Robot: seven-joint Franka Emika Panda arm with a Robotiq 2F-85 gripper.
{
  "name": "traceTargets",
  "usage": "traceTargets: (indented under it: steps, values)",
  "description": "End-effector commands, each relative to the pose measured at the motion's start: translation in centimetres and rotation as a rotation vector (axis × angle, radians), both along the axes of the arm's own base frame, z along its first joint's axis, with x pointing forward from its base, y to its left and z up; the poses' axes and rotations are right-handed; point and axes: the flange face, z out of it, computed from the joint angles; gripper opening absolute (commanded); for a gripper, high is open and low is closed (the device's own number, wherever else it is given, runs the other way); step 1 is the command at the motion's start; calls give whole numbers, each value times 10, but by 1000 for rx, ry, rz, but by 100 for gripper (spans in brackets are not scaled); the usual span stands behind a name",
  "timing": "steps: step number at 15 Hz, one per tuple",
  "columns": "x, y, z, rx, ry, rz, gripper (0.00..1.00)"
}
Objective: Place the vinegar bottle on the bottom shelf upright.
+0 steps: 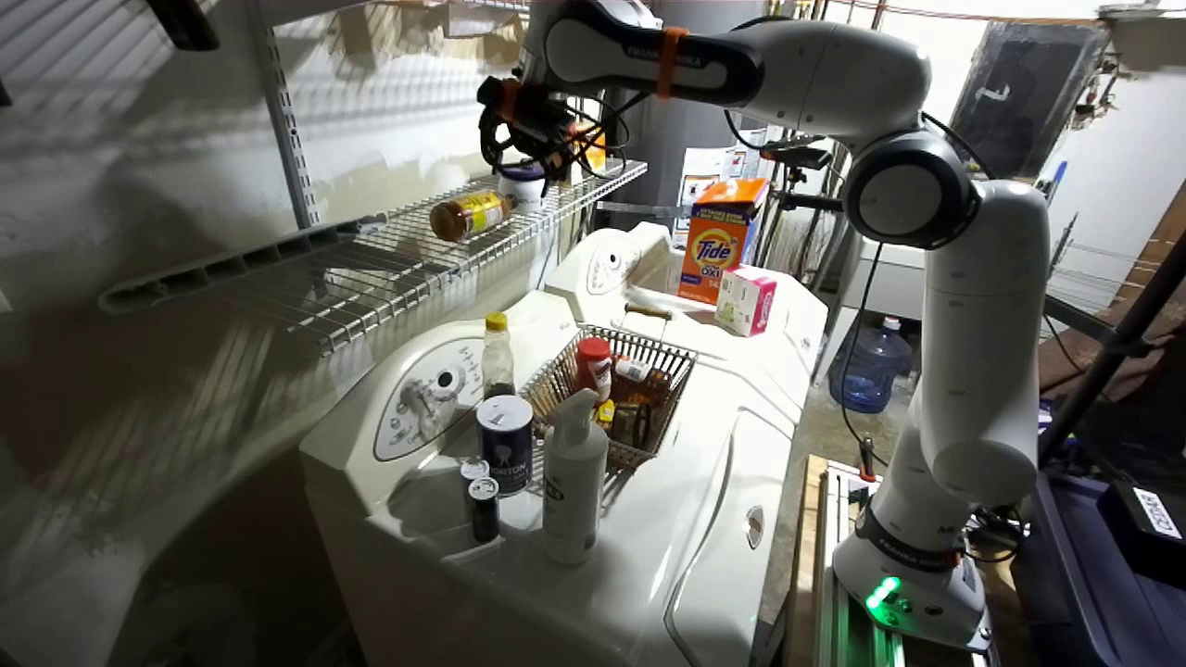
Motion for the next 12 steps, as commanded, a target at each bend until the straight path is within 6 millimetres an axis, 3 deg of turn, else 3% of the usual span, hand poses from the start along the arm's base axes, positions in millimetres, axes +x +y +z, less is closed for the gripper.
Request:
traceTargets:
  steps: [1,6,12]
  values:
    - [10,-10,-3,69,-64,-49,100]
    - [25,-37,-7,55,-181,-129,100]
    - [34,-67,-31,39,-179,-233,100]
